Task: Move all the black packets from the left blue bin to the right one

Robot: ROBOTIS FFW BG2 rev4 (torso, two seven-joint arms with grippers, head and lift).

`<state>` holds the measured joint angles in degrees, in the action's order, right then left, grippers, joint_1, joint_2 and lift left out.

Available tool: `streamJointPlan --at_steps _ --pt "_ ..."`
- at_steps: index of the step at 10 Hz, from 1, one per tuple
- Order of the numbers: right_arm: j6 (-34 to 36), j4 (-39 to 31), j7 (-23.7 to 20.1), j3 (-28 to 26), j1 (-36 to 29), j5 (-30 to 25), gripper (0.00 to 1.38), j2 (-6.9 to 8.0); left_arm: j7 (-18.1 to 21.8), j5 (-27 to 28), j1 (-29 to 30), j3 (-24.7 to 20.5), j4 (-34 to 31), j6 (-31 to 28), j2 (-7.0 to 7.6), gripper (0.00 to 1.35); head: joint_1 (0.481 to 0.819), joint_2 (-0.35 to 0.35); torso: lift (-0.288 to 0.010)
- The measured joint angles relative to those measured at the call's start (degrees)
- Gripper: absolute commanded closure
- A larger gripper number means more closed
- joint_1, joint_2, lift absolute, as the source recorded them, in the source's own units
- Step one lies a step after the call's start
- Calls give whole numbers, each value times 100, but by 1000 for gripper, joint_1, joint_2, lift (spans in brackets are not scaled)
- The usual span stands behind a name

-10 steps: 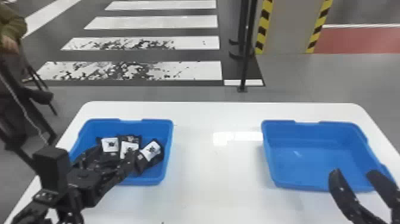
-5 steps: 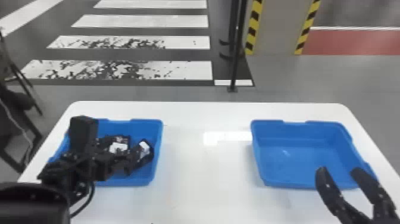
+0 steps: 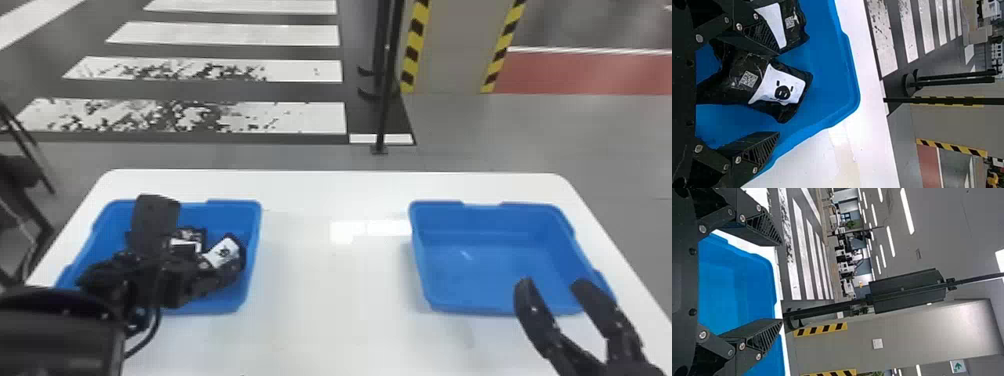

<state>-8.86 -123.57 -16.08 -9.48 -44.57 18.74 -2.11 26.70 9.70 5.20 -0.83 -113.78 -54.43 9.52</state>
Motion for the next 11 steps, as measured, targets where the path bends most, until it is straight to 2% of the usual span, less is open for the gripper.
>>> streamJointPlan --at_steps 1,3,7,8,9,10,11 --pt "0 3 0 0 0 7 367 0 42 29 -28 6 43 -61 10 667 695 -27 -140" --pt "0 6 0 0 0 25 367 0 83 60 -68 12 91 -226 24 1207 695 -23 -140" --pt "0 42 0 0 -4 101 367 0 221 472 -113 56 87 -305 38 1207 695 -12 -140" --pt "0 45 0 0 -10 113 367 0 231 508 -91 40 82 -277 40 1170 695 -8 -140" --pt "0 46 0 0 -13 117 367 0 215 498 -69 11 78 -257 40 670 695 -4 -140" --pt "0 46 0 0 -15 124 367 0 196 475 -37 -18 34 -286 31 114 695 -2 -140" --pt "0 46 0 0 -20 134 367 0 193 474 13 -37 -110 -394 25 82 695 -2 -140"
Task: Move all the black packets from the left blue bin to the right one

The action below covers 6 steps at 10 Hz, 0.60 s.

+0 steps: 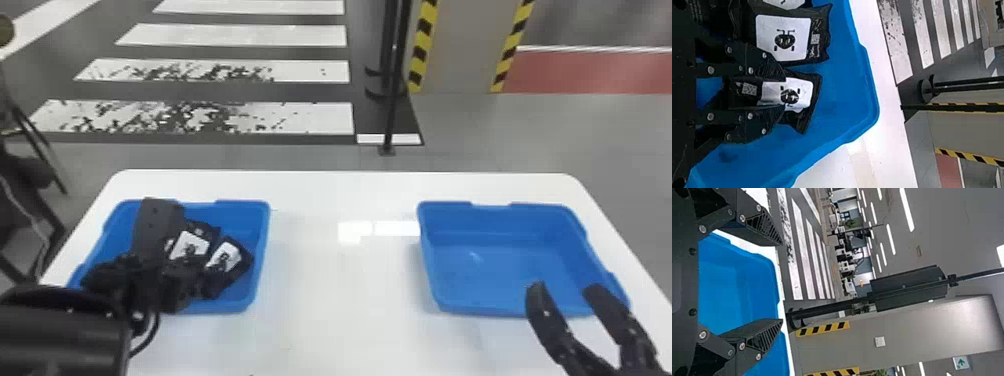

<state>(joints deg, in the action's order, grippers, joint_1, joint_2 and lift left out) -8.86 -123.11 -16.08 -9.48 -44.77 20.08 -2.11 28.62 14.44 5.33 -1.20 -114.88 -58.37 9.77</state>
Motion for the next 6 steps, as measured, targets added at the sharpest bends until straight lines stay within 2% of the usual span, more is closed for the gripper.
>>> streamJointPlan --at_steps 1,2,6 --pt "0 0 0 0 -6 11 367 0 -11 57 48 -14 -239 -154 -1 173 695 1 -140" --pt "0 0 0 0 -8 20 367 0 -17 96 40 -23 -325 -244 2 205 695 5 -140" --pt "0 28 0 6 10 37 367 0 -31 209 -163 67 -260 -566 45 211 695 14 -140"
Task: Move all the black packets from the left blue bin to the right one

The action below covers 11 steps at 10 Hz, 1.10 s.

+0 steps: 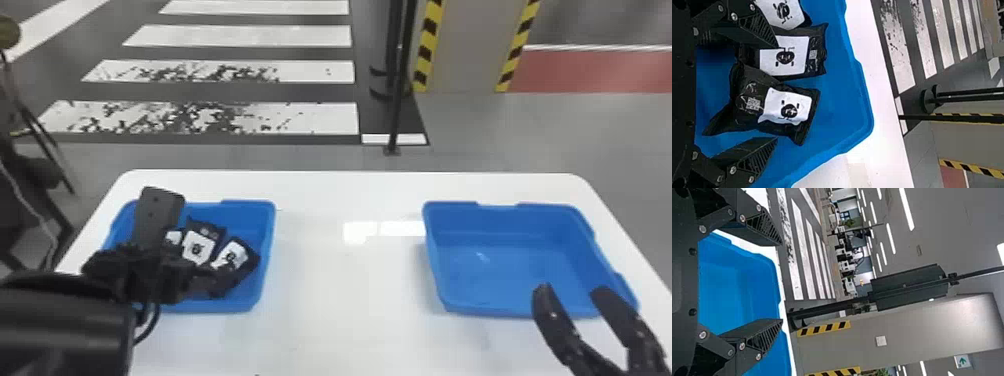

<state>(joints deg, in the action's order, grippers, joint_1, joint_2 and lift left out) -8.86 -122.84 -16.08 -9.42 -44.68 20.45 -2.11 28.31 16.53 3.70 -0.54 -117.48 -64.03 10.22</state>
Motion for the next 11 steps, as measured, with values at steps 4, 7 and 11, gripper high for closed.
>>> streamJointPlan --at_steps 4,7,11 --pt "0 33 0 5 10 48 367 0 45 -239 -257 326 608 7 48 332 695 -23 -140" --pt "0 66 0 5 18 89 367 0 49 -219 -296 389 673 -201 49 1119 695 -28 -140" --pt "0 85 -3 5 0 156 367 0 191 -66 -201 265 506 2 54 1207 695 -18 -140"
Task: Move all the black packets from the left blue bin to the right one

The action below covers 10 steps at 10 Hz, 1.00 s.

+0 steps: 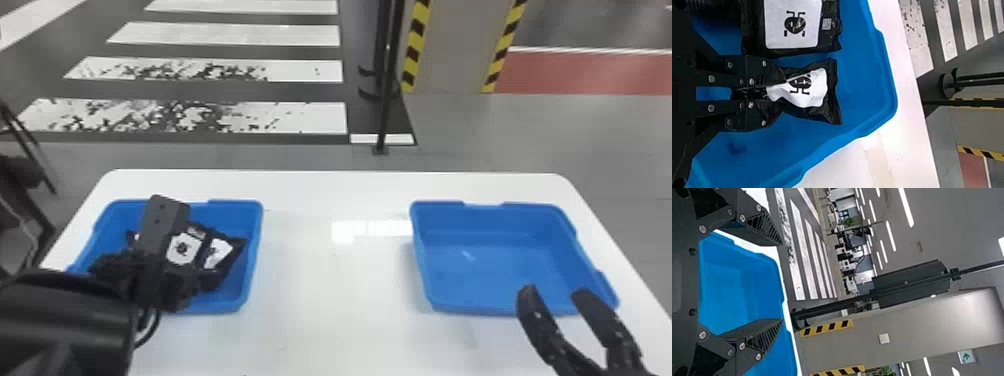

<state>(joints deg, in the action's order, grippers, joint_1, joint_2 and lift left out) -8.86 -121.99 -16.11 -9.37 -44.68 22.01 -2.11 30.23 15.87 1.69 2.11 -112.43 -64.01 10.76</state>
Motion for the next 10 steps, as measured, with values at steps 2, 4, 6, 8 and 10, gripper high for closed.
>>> streamJointPlan --at_steps 2,4,6,8,10 --pt "0 -14 -4 0 -4 5 364 0 38 150 262 -77 -888 -38 17 1207 695 -17 -140" --pt "0 -89 -84 25 12 72 367 -4 45 184 628 -86 -1823 21 11 1207 695 -29 -140" --pt "194 -217 -442 164 220 312 367 -77 44 40 959 78 -2344 563 -18 1207 695 -46 -140" --pt "564 -261 -644 620 529 870 367 -299 19 -184 999 592 -2497 915 -1 1207 695 -58 -140" --pt "731 -217 -853 899 874 1076 363 -428 8 -397 806 1084 -2503 1107 55 1207 695 -90 -140"
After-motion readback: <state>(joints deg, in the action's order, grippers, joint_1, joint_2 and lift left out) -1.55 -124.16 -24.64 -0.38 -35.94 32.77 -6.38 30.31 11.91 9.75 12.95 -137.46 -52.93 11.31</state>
